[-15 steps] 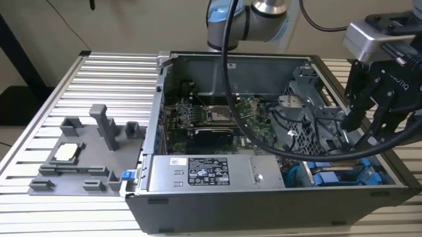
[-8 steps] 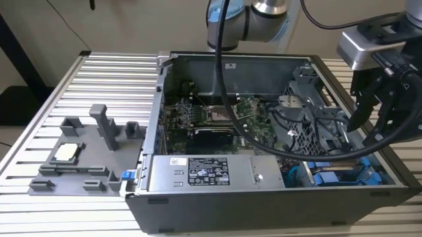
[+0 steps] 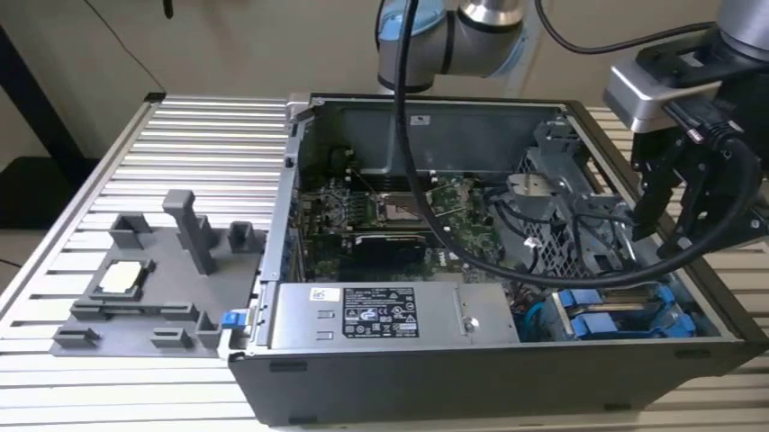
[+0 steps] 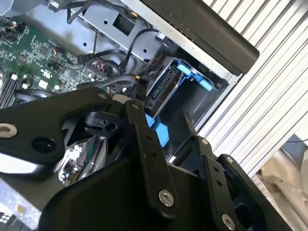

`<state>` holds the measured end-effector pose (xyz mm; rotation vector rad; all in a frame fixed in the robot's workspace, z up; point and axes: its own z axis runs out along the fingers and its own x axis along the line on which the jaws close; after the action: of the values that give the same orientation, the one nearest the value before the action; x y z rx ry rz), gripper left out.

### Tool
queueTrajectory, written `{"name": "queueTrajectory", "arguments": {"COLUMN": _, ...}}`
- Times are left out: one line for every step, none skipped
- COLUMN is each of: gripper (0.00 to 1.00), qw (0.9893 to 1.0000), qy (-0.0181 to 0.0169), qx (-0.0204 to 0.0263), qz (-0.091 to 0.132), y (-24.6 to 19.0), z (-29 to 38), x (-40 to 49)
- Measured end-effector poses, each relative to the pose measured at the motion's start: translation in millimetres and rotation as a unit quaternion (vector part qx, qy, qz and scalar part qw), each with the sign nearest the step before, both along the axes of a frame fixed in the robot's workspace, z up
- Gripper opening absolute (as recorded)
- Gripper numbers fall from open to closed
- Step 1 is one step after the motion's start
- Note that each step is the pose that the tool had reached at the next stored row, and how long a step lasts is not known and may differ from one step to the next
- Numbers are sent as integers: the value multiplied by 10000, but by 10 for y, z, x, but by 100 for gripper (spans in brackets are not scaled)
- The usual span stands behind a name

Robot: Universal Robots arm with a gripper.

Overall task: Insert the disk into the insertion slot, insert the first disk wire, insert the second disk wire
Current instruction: 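Insert the first disk wire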

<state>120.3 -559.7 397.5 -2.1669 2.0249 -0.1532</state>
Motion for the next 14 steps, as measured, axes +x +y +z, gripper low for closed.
{"name": "queueTrajectory", "arguments": {"gripper": 47, "qw": 10000, "qy": -26, "qx": 4, "qz": 1, "y": 7, "z": -8, "x": -7}}
{"name": "queueTrajectory", "arguments": {"gripper": 47, "qw": 10000, "qy": -51, "qx": 8, "qz": 2, "y": 15, "z": -16, "x": -14}}
{"name": "queueTrajectory", "arguments": {"gripper": 47, "qw": 10000, "qy": -78, "qx": 11, "qz": 4, "y": 26, "z": -26, "x": -24}}
{"name": "queueTrajectory", "arguments": {"gripper": 47, "qw": 9999, "qy": -106, "qx": 11, "qz": 8, "y": 38, "z": -34, "x": -34}}
{"name": "queueTrajectory", "arguments": {"gripper": 47, "qw": 9999, "qy": -138, "qx": 11, "qz": 12, "y": 49, "z": -43, "x": -44}}
{"name": "queueTrajectory", "arguments": {"gripper": 47, "qw": 9999, "qy": -171, "qx": 13, "qz": 16, "y": 57, "z": -52, "x": -53}}
{"name": "queueTrajectory", "arguments": {"gripper": 47, "qw": 9998, "qy": -204, "qx": 13, "qz": 20, "y": 61, "z": -58, "x": -58}}
{"name": "queueTrajectory", "arguments": {"gripper": 47, "qw": 9998, "qy": -220, "qx": 14, "qz": 22, "y": 62, "z": -63, "x": -60}}
{"name": "queueTrajectory", "arguments": {"gripper": 47, "qw": 9997, "qy": -223, "qx": 14, "qz": 23, "y": 62, "z": -62, "x": -59}}
{"name": "queueTrajectory", "arguments": {"gripper": 47, "qw": 9997, "qy": -223, "qx": 13, "qz": 23, "y": 62, "z": -62, "x": -59}}
{"name": "queueTrajectory", "arguments": {"gripper": 47, "qw": 9997, "qy": -223, "qx": 13, "qz": 23, "y": 62, "z": -62, "x": -59}}
{"name": "queueTrajectory", "arguments": {"gripper": 47, "qw": 9997, "qy": -223, "qx": 12, "qz": 23, "y": 62, "z": -62, "x": -59}}
{"name": "queueTrajectory", "arguments": {"gripper": 47, "qw": 9997, "qy": -223, "qx": 13, "qz": 22, "y": 63, "z": -63, "x": -60}}
{"name": "queueTrajectory", "arguments": {"gripper": 47, "qw": 9997, "qy": -227, "qx": 14, "qz": 22, "y": 63, "z": -65, "x": -60}}
